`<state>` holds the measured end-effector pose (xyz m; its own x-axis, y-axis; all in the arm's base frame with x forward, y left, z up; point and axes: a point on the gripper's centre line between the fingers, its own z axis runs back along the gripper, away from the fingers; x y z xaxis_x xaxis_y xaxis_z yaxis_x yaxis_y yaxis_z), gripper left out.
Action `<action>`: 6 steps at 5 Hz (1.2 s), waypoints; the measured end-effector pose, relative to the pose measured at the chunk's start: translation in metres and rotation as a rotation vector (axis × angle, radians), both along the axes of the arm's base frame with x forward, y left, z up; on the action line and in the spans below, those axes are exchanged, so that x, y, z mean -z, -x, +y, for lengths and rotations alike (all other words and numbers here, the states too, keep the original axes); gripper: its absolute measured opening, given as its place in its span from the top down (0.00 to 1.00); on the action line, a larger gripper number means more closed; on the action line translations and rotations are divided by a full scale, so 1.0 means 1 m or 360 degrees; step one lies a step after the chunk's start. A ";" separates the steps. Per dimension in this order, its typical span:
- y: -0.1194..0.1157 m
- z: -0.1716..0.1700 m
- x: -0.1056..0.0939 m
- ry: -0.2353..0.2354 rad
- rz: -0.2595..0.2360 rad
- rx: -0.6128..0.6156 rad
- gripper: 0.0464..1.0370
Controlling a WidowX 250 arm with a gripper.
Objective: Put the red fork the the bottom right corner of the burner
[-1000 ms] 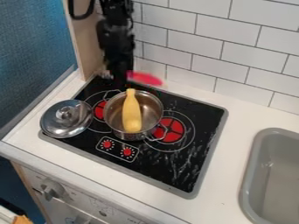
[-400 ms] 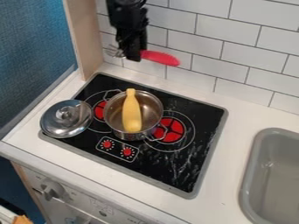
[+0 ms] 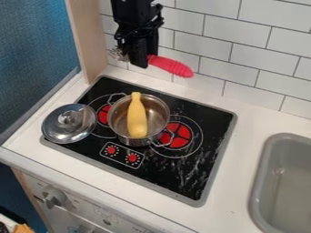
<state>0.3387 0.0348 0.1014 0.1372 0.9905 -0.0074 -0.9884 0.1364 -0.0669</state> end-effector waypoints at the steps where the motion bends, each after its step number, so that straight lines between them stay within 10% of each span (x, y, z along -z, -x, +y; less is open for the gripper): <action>1: 0.031 -0.023 -0.006 -0.0030 0.0015 0.0084 0.75; 3: 0.094 -0.059 0.003 0.0004 0.0042 0.0182 0.75; 6: 0.115 -0.081 0.081 0.0037 0.0181 0.0231 0.75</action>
<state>0.2239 -0.0464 0.0203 0.2758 0.9597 -0.0538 -0.9598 0.2780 0.0391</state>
